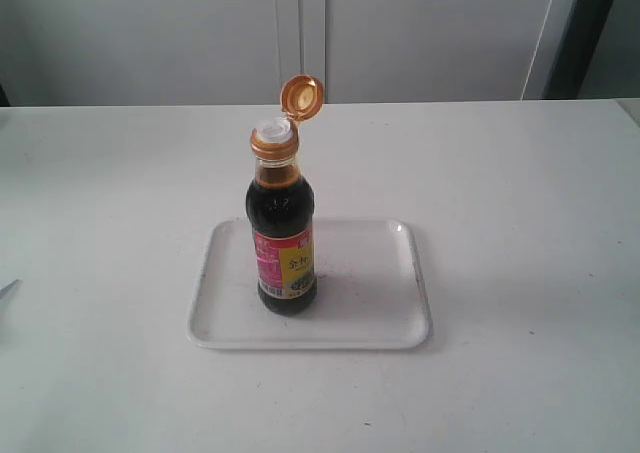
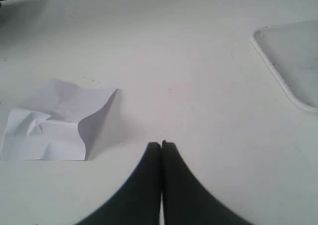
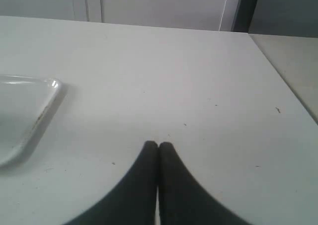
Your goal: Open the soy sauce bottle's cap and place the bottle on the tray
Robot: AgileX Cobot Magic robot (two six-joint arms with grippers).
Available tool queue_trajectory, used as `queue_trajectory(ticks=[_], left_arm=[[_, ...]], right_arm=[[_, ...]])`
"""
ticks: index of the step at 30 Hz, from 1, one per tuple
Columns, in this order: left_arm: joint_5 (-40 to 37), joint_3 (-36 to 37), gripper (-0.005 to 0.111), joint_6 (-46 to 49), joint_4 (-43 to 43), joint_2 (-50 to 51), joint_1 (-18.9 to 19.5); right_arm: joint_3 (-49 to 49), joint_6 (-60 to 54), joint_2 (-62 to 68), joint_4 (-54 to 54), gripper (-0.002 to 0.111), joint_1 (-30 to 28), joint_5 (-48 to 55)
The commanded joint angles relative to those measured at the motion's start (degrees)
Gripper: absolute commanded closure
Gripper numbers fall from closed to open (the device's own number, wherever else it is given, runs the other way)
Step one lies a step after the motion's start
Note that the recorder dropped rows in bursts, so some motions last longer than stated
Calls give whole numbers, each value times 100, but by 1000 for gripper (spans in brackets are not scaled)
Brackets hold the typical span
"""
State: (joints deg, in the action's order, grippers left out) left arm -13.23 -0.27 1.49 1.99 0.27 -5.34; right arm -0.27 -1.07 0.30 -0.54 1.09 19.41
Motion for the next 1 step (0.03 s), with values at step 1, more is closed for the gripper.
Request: queue_trajectory(ticks=[1], left_arm=[[26,27,107,4,9,-27,16]], right_arm=[[27,-10,-30,-44,108,5,-20]])
